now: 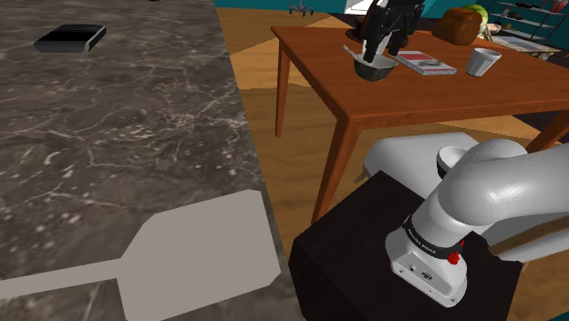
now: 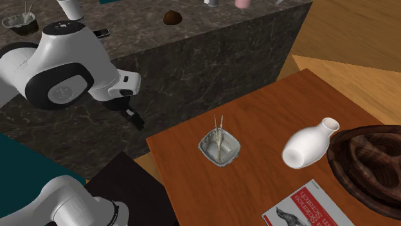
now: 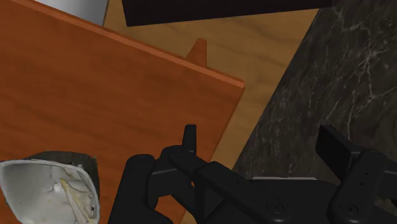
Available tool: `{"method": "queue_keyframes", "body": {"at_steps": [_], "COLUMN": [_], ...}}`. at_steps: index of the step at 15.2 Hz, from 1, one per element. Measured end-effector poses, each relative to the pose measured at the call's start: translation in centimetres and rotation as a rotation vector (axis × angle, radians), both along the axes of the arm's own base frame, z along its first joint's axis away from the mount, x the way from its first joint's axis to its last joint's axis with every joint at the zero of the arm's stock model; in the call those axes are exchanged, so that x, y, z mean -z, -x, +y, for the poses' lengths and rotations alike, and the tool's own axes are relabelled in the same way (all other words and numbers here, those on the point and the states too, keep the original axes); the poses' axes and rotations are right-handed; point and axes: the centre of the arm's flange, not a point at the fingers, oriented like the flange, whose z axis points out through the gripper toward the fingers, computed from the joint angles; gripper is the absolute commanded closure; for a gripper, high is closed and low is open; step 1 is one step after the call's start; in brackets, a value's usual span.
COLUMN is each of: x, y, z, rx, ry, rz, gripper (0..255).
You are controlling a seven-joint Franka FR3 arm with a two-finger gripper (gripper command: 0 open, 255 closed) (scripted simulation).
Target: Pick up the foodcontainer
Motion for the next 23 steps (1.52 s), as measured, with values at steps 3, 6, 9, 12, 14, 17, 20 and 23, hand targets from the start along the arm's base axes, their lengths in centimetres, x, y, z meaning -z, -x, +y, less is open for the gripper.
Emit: {"method": "queue_keyframes", "body": {"at_steps": [3,6,9,12,14,17,20,23], "x": [0.5,1.6,3.0,3.9,4.4,5.6,6.6,7.9], "y": [-0.9,-2.7,-4.6,-6.8,-8.2,-10.4,-12.6,-13.7], "z": [-1.1,-3.9,-6.4,-9.6,-11.8,-14.5,-17.4,-19.1], "rx": [-0.007,-0.024,-0.043,-0.061,-0.074,-0.092,-0.111,-0.122], "ry": [0.011,0.036,0.064,0.092,0.110,0.138,0.167,0.183], "rz": [0.007,0.024,0.043,0.061,0.073,0.091,0.110,0.121], "gripper": [0,0,0,0,0,0,0,0]}}
